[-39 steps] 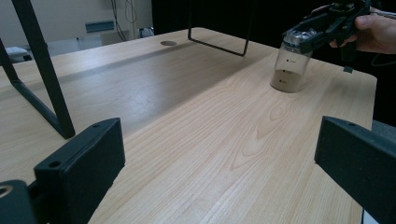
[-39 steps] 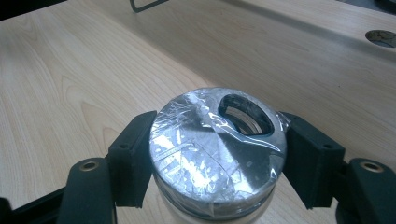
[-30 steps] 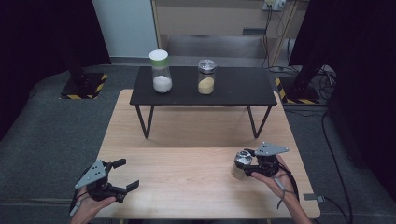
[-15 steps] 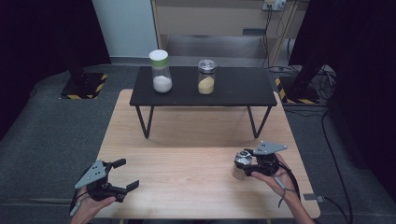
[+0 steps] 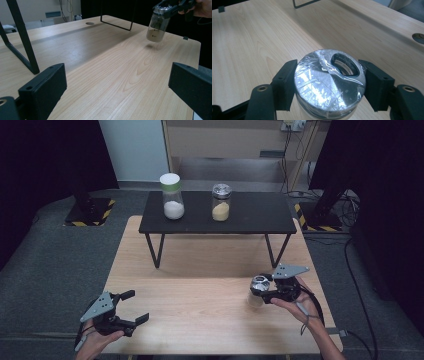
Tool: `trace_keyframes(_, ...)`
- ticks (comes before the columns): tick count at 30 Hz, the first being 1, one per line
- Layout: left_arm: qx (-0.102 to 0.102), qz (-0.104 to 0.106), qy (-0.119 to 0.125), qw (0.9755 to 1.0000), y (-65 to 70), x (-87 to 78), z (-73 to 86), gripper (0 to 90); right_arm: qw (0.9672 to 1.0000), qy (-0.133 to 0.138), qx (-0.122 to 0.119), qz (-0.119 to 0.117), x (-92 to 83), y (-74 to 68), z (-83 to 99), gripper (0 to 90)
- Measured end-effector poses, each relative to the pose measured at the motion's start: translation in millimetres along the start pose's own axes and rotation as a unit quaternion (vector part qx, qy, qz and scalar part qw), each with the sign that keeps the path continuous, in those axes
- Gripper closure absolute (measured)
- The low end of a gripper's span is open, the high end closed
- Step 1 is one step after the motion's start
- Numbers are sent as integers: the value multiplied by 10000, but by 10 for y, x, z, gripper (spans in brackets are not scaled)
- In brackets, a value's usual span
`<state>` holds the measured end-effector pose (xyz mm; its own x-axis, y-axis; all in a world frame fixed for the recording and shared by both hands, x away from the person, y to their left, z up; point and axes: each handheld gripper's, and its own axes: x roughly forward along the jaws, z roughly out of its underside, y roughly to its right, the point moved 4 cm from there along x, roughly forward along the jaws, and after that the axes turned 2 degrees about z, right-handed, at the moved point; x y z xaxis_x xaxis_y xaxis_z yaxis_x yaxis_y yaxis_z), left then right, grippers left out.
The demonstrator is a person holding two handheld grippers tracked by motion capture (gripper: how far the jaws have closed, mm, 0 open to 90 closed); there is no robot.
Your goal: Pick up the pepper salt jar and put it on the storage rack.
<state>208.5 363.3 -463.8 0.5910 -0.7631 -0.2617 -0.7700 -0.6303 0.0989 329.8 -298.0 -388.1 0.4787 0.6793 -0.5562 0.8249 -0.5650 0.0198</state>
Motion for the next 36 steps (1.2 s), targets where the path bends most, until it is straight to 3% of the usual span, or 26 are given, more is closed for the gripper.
trace_keyframes(16, -16, -1, 4, 10000, -2, -1, 2, 3, 9992, -2, -183, -368, -179, 130, -492, 351)
trace_keyframes(36, -34, 12, -5, 10000, -4, 2, 4, 3, 9984, -141, -301, -463, -446, 260, -1171, 352)
